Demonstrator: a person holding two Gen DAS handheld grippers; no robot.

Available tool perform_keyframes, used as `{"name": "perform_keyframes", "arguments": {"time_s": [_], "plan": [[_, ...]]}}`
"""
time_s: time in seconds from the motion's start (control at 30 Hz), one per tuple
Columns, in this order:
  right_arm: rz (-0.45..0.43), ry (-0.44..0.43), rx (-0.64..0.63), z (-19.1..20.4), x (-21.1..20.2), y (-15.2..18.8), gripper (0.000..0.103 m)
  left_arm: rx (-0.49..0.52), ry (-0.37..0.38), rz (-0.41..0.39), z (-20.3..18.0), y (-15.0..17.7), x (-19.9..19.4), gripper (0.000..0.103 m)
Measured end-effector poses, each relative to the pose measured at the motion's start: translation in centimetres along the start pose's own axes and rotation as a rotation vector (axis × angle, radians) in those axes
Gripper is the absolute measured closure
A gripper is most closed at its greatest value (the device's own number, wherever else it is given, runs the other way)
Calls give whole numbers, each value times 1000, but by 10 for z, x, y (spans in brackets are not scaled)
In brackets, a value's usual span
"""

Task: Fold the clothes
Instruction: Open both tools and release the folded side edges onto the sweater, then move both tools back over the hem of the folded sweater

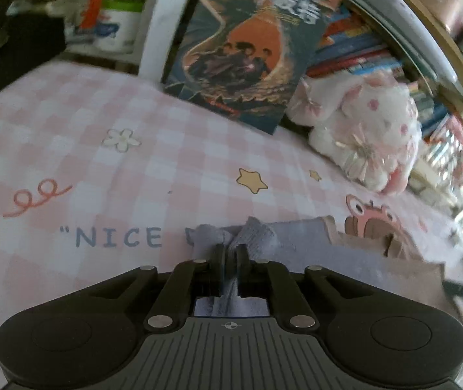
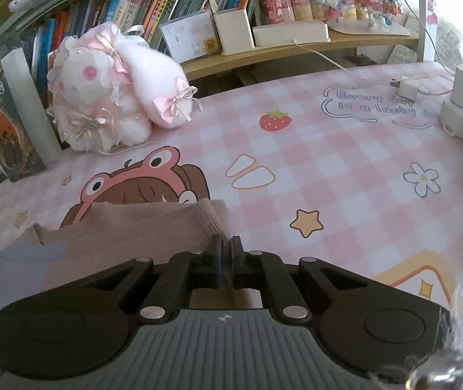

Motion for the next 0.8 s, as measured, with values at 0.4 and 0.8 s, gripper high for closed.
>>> {"name": "perform_keyframes", "arguments": {"time_s": [0.4,0.8], "plan": [[-100,-9,-71,-4,-57,10,51,27,-106,-185,-13,13,-80,55],[-42,-87,-218,-17,-99,54,31,4,-215,-183,-79,107,-121,25]]}}
Point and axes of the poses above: each gripper's, at about its wrist camera, not at the fingertips, and x roughly the way its jaws point, z to its left, y to its underside, the point moved 5 cm from there along x, roughly the way its jaws point, and after that the axes turned 4 degrees about -y, right-handed, at the moved point
